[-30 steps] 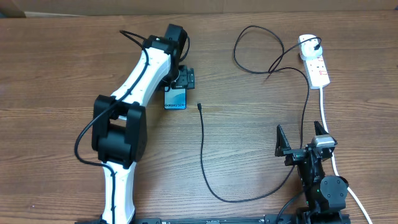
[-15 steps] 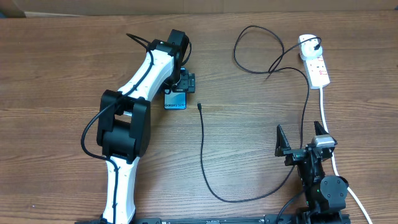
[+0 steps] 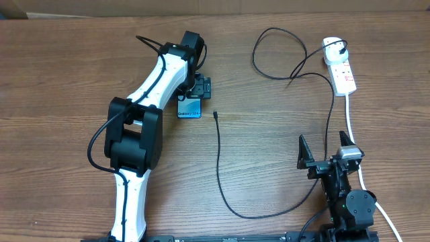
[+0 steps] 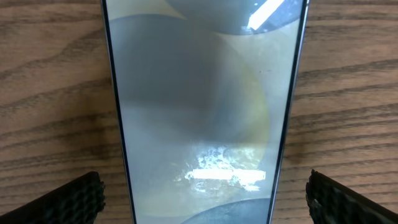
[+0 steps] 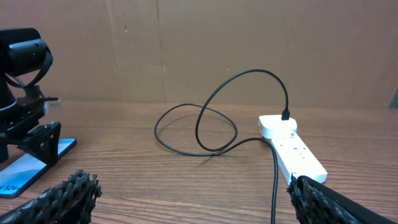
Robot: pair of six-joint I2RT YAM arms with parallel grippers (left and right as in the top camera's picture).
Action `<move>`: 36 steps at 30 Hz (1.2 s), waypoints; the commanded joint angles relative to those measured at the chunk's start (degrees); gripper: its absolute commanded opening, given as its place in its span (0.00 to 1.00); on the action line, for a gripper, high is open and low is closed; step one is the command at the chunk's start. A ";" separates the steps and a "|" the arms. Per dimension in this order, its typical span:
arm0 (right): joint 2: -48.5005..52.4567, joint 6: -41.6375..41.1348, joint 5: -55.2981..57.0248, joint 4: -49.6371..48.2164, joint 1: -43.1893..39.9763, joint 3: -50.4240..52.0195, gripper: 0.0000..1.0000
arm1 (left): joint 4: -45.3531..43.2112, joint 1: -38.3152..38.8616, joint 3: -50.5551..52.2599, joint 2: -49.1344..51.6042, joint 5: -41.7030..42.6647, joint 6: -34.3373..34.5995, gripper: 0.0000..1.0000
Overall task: Plug charger to phone and switch on socket
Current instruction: 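Lower the left gripper onto the phone and close on its sides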
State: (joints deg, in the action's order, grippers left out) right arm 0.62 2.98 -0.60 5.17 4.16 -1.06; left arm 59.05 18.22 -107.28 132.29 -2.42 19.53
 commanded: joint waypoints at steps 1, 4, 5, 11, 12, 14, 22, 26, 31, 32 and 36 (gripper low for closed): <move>-0.46 0.09 0.52 -0.31 0.00 0.59 1.00 | 0.31 -0.61 -0.76 1.46 -0.83 1.20 1.00; -0.46 0.09 0.52 -0.33 0.00 0.59 1.00 | 0.39 -0.61 -0.74 1.49 -0.87 1.01 1.00; -0.46 0.09 0.52 -0.31 0.00 0.59 1.00 | 0.26 -0.61 -0.74 1.49 -1.22 1.01 1.00; -0.46 0.09 0.52 -0.31 0.00 0.59 1.00 | 0.00 -0.85 -0.66 1.51 -2.60 0.66 0.98; -0.46 0.09 0.52 -0.31 0.00 0.59 1.00 | 0.00 -0.96 -0.59 1.53 -2.60 0.59 0.98; -0.46 0.09 0.52 -0.31 0.00 0.59 1.00 | 0.00 -1.05 -0.42 1.53 -2.54 0.59 0.98; -0.46 0.09 0.52 -0.31 0.00 0.59 1.00 | -0.96 -1.05 0.35 1.53 -0.13 0.61 0.99; -0.46 0.09 0.52 -0.31 0.00 0.59 1.00 | -1.99 -1.05 1.31 1.53 0.57 0.61 0.99; -0.46 0.09 0.52 -0.31 0.00 0.59 1.00 | -2.23 -1.05 1.95 1.53 0.57 0.63 0.98; -0.46 0.09 0.52 -0.31 0.00 0.59 1.00 | -2.34 -1.01 2.10 1.53 0.52 0.63 0.98; -0.46 0.09 0.52 -0.31 0.00 0.59 1.00 | -3.02 -0.94 2.91 1.53 0.37 0.63 0.98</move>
State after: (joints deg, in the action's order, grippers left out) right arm 0.62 3.01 -0.60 5.15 4.16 -1.06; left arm 56.66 17.47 -105.69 132.79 -2.35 19.53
